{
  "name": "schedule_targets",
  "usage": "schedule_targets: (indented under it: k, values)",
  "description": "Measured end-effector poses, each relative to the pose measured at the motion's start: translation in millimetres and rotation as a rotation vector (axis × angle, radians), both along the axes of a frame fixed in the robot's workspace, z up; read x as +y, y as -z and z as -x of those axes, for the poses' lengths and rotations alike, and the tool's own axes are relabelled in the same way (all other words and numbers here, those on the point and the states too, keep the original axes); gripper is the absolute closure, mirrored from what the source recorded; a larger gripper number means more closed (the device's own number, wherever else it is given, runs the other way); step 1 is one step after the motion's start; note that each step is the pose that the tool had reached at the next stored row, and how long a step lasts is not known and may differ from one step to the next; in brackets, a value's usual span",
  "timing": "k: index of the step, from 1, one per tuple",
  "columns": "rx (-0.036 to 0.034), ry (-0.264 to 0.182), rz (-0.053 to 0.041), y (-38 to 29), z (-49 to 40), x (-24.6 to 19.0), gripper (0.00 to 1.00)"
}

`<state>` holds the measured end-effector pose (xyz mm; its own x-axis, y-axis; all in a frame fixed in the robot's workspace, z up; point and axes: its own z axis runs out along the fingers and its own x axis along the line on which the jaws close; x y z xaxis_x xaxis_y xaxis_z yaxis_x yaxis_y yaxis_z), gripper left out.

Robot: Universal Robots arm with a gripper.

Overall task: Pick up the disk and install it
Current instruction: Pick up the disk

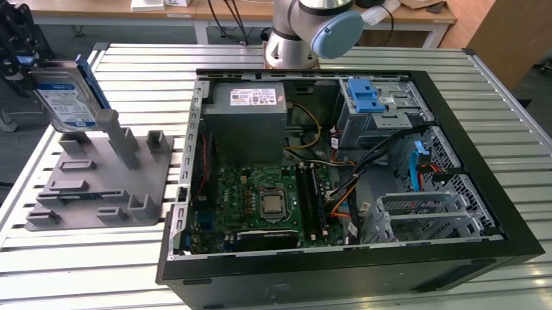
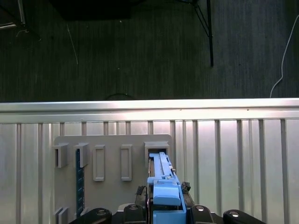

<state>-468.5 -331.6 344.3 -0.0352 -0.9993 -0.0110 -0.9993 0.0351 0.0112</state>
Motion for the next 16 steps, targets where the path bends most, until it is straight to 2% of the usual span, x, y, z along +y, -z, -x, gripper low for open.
schedule_targets:
  k: [16]
  values:
    - [0.0, 0.0, -0.0001, -5.5, 0.0, 0.0, 0.63]
